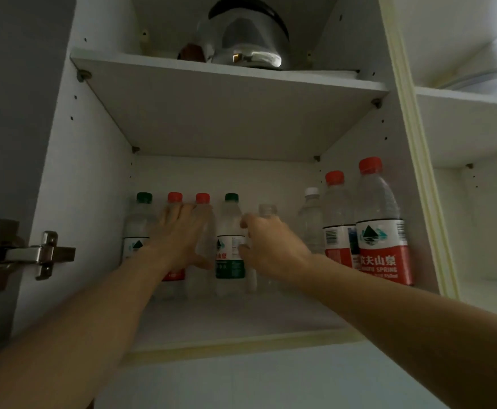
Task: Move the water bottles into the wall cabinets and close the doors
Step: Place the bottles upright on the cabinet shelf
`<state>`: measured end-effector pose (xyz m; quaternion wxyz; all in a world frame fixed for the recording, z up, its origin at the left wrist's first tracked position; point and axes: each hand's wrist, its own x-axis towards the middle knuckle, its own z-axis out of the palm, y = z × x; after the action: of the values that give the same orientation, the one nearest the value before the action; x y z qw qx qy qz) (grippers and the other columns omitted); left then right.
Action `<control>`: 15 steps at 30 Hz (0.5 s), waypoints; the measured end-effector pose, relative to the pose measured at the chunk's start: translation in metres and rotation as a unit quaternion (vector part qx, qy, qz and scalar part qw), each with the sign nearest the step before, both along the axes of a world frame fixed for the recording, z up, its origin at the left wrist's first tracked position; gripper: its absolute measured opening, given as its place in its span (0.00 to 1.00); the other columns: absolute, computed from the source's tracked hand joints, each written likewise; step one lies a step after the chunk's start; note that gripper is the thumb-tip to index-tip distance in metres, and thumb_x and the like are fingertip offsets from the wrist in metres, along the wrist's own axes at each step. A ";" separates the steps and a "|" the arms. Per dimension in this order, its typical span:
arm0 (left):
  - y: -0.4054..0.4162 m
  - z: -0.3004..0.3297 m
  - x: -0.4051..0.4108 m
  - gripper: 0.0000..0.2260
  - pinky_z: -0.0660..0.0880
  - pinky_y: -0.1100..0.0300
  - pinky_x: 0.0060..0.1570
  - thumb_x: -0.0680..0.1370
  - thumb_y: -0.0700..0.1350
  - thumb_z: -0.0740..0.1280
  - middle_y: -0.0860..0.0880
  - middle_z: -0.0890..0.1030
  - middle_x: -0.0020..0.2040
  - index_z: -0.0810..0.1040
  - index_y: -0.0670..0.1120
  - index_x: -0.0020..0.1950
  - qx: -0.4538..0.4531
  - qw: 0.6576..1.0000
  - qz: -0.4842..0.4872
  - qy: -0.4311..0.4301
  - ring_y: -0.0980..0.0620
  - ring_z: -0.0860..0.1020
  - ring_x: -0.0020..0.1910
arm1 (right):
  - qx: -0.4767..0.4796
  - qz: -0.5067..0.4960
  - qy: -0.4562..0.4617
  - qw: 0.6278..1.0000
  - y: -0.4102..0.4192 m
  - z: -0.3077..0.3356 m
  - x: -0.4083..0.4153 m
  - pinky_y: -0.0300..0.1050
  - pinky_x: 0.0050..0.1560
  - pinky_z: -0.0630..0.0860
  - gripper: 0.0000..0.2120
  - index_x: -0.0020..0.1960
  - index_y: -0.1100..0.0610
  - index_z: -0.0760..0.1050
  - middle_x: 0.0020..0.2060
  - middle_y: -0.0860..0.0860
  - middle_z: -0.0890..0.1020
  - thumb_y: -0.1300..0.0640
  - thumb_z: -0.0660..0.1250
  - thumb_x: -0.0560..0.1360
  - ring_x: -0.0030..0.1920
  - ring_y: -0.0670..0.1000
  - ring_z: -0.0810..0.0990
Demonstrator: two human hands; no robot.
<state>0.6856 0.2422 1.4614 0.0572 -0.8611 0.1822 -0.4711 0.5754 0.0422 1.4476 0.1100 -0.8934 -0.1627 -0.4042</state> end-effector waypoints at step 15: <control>-0.148 0.008 -0.097 0.27 0.78 0.56 0.55 0.78 0.61 0.67 0.52 0.75 0.65 0.70 0.50 0.73 -0.225 0.877 -0.381 0.188 0.56 0.76 0.58 | -0.002 -0.160 -0.178 0.971 -0.117 -0.061 -0.108 0.62 0.68 0.70 0.38 0.78 0.53 0.62 0.76 0.58 0.55 0.54 0.75 0.73 0.73 0.64 0.59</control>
<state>0.5890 0.0941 1.4698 -0.3574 -0.7872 0.3920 -0.3145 0.4670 -0.0746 1.3868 0.0112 -0.8215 -0.0350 -0.5691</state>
